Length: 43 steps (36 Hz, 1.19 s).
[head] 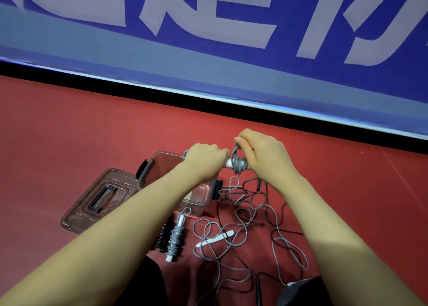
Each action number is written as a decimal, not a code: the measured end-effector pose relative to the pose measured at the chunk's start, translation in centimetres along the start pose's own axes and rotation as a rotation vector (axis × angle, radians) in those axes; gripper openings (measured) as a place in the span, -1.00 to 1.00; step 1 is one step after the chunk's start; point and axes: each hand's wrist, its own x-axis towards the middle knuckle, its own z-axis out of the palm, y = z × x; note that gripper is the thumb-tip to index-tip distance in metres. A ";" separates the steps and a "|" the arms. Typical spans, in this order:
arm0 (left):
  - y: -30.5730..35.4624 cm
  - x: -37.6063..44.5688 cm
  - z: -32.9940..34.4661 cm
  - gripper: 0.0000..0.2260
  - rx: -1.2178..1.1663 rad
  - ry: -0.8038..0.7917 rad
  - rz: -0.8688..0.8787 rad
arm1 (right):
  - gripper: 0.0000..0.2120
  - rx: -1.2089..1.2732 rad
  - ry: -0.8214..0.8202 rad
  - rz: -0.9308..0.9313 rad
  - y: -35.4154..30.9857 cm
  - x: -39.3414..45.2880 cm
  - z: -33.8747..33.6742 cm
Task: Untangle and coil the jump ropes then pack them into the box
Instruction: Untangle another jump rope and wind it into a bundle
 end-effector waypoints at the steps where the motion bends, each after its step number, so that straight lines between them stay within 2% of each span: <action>1: 0.1 -0.1 -0.2 -0.77 -0.007 0.015 0.039 | -0.77 0.004 0.017 0.023 0.2 0.0 -0.1; 5: 0.2 -0.1 -0.6 -0.83 -0.039 0.089 0.117 | -0.73 0.058 -0.030 0.180 1.4 0.0 0.4; 9: -0.1 -0.1 -0.6 -0.80 -0.037 0.133 0.151 | -0.67 0.314 -0.081 0.290 2.1 0.1 0.7; 15: -1.3 -0.2 -0.6 -0.89 -0.176 0.510 0.277 | -0.69 0.662 -0.035 0.391 1.6 0.4 0.5; 19: -1.6 -0.3 -1.0 -0.85 -0.249 0.612 0.323 | -0.63 0.656 0.005 0.412 1.8 0.4 0.7; 24: -1.7 -0.4 -1.2 -0.91 -0.353 0.774 0.333 | -0.59 0.792 -0.004 0.422 2.2 0.1 0.4; 27: -1.2 -0.6 -1.5 -0.80 -0.431 0.762 0.249 | -0.60 0.774 -0.025 0.390 2.5 0.2 0.9; 31: -0.5 -0.8 -2.1 -0.63 -0.571 0.693 0.055 | -0.61 0.608 -0.046 0.363 2.9 0.4 1.7; 34: -0.1 -0.5 -2.5 -0.63 -0.718 0.554 -0.105 | -0.57 0.684 -0.081 0.399 2.7 0.1 1.8; 43: 0.2 0.8 -1.7 -0.72 -0.755 0.405 -0.401 | -0.62 0.830 -0.266 0.474 1.0 0.1 1.1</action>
